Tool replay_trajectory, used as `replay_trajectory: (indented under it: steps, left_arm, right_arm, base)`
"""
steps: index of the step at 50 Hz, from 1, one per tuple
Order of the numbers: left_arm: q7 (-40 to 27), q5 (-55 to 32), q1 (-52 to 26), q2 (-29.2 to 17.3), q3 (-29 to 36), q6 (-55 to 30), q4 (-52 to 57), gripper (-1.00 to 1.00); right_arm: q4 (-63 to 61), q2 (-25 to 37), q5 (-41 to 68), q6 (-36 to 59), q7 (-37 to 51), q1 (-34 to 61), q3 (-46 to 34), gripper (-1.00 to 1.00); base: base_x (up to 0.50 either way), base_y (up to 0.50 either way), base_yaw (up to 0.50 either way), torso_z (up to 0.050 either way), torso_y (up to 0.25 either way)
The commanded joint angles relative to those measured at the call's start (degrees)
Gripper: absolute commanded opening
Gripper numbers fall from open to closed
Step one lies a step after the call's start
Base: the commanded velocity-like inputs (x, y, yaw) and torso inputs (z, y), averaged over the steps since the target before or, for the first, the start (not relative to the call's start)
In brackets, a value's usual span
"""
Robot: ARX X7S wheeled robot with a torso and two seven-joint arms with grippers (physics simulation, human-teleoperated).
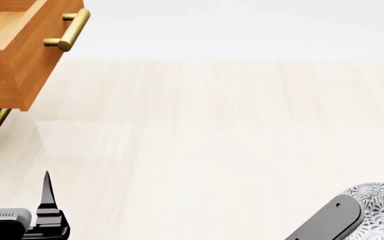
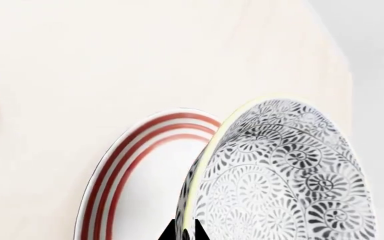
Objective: Put the bowl on the plate.
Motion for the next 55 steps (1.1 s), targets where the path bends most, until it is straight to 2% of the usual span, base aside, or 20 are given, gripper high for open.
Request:
replay_trajectory:
  steps: [1, 36, 55]
  left_arm:
    - [-0.1, -0.1, -0.2, -0.1, 0.2, -0.1, -0.1, 1.00]
    - [-0.4, 0.1, -0.2, -0.4, 0.9, 0.2, -0.1, 1.00]
    - [-0.5, 0.0, -0.5, -0.3, 1.2, 0.6, -0.9, 1.00]
  right_arm:
    - [0.3, 0.1, -3.3, -0.4, -2.0, -0.7, 0.6, -1.00]
    - [0.9, 3.3, -8.0, -3.7, -6.4, -4.4, 0.7, -1.00]
    - [2.8, 2.5, -9.9, -4.6, -8.8, -5.3, 0.9, -1.00]
  base:
    - [0.00, 0.00, 0.00, 0.000, 0.000]
    - [0.00, 0.00, 0.00, 0.000, 0.000]
    - [0.00, 0.00, 0.00, 0.000, 0.001]
